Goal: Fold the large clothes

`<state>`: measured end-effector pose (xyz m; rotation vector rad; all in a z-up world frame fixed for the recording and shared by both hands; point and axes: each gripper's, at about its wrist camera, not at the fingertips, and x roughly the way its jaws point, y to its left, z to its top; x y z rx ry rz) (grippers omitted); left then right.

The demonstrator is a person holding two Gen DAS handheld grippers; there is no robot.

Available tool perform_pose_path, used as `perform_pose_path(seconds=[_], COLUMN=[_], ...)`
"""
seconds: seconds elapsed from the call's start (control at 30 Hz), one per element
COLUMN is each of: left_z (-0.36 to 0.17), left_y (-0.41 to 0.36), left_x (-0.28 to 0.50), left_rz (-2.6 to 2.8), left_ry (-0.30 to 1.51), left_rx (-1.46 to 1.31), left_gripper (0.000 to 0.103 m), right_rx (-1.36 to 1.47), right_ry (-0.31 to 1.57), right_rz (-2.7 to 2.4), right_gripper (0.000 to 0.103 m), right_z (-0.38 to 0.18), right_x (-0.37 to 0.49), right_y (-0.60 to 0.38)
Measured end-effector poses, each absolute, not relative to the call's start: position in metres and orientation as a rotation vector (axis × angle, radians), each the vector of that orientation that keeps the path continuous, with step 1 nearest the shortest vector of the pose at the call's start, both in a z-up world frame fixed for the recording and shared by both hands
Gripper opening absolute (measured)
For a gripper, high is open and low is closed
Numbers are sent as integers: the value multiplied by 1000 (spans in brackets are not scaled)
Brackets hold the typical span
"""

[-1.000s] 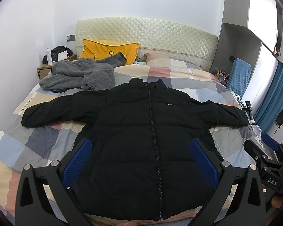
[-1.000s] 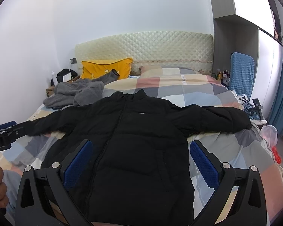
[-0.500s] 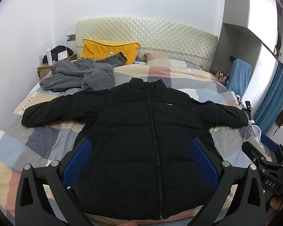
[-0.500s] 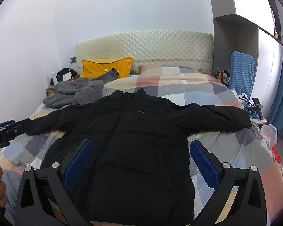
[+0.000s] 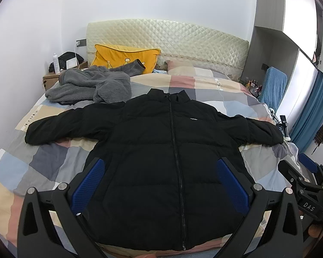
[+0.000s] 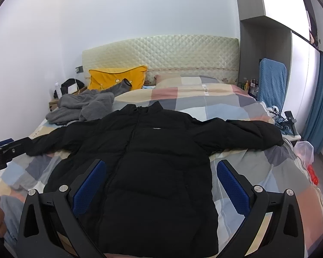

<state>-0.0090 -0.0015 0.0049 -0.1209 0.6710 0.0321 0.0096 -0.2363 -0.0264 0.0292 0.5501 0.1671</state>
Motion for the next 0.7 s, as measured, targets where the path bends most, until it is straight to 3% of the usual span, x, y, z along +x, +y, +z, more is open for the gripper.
perform_pose_path(seconds=[0.7], left_z=[-1], left_y=[2], left_x=[0], left_rz=[23], left_ry=[691], left_rx=[-117], left_gripper=[103], right_rx=[27], right_ry=[552], right_rz=[164], right_gripper=[103], right_z=[-29], right_x=[8], right_y=[-236])
